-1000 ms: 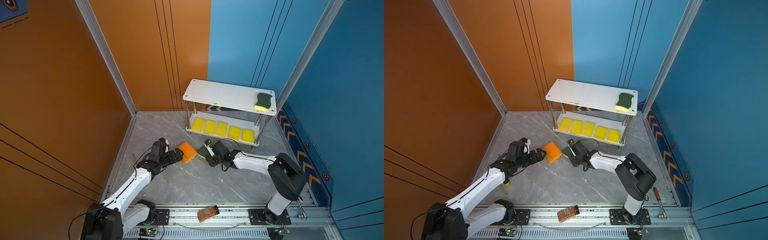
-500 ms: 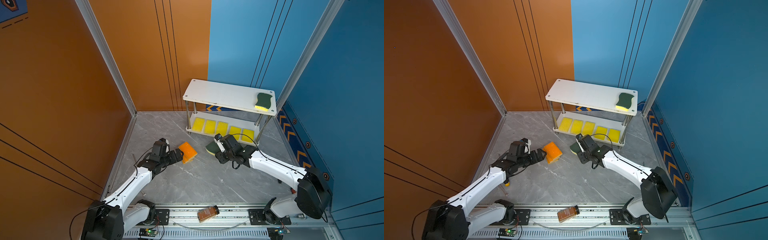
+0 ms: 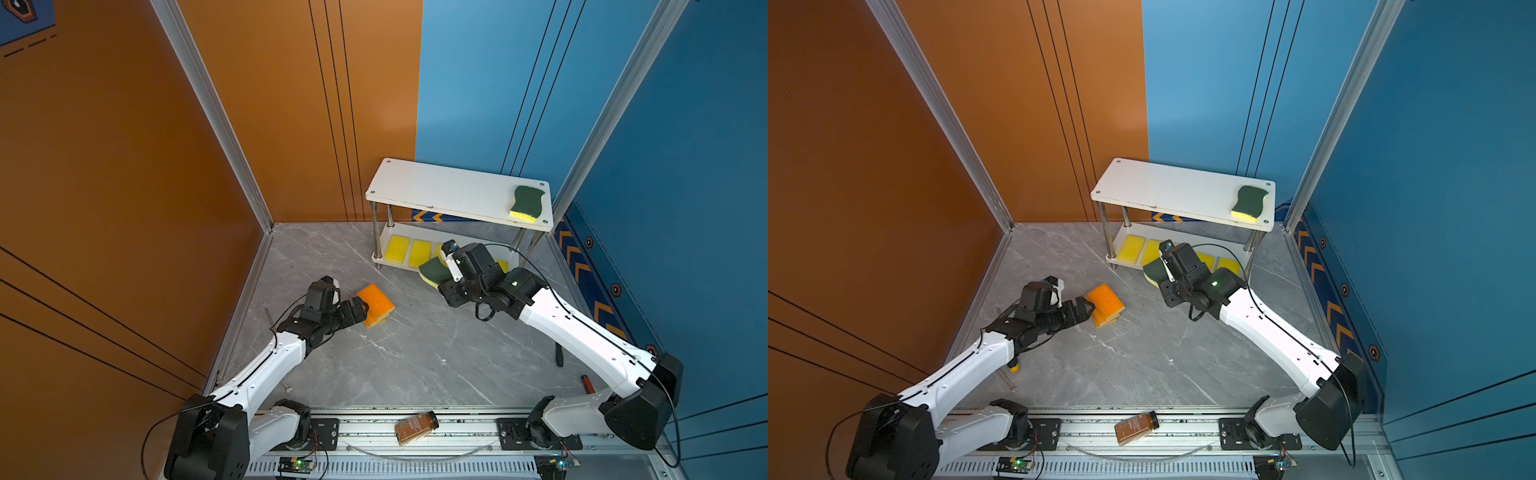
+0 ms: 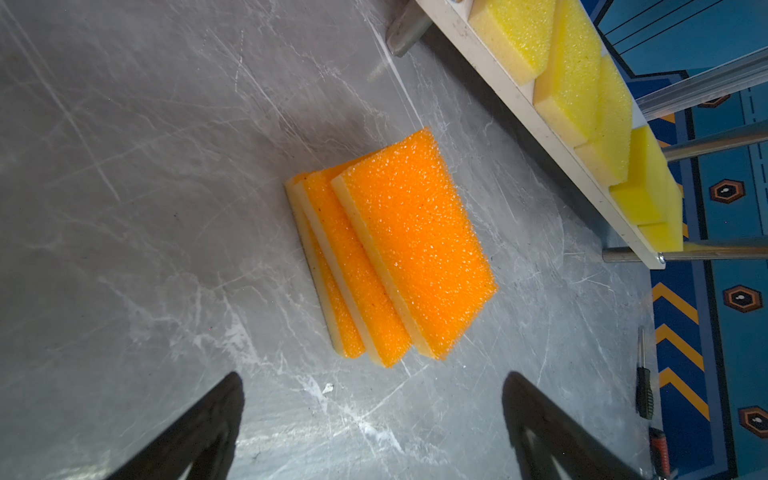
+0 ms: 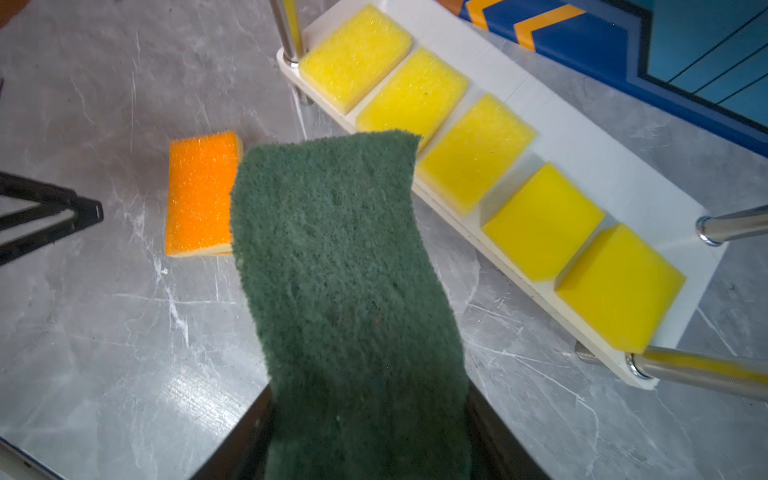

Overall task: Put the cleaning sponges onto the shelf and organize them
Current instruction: 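Lift the green-backed sponge with the right gripper and carry it toward the shelf, then raise the green-backed sponge over the top shelf beside the first green sponge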

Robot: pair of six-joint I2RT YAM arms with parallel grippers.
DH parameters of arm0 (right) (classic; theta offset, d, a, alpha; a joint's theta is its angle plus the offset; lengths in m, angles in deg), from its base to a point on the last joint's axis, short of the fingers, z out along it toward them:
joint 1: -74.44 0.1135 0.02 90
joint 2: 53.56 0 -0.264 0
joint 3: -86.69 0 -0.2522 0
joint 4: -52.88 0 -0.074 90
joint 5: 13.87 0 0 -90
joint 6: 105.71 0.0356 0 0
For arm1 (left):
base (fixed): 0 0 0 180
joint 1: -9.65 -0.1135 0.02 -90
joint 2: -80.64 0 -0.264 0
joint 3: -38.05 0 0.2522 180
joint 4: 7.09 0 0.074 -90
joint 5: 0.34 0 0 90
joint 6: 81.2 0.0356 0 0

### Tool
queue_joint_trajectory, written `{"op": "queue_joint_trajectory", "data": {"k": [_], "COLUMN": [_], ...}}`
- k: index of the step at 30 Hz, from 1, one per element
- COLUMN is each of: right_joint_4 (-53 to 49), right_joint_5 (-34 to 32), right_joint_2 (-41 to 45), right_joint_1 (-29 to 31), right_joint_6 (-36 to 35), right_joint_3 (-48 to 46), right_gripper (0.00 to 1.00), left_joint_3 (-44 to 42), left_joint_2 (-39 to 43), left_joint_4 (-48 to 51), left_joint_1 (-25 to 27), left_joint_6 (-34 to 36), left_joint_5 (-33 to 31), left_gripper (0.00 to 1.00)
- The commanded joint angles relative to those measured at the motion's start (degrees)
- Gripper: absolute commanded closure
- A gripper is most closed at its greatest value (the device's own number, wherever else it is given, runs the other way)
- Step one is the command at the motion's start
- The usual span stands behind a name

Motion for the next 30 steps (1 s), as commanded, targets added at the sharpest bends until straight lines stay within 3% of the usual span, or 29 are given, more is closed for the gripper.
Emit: {"op": "queue_joint_trajectory", "data": {"k": [1, 30], "right_joint_4": [-5.6, -7.2], "right_joint_5": [-1.7, -4.2], "right_joint_2": [1.9, 5.0], "right_joint_1": [-1.1, -9.1], "right_joint_6": [1.9, 2.5], "right_joint_3": [3.9, 23.7], "right_gripper": [0.43, 0.50], "left_joint_3": [0.0, 0.6], "left_joint_2": [-0.6, 0.0], "left_joint_4": [-0.2, -1.2], "left_joint_1": [-0.6, -0.5], "left_joint_6": [0.2, 0.4], "left_joint_5": [1.4, 1.3], "left_gripper": [0.02, 0.02]}}
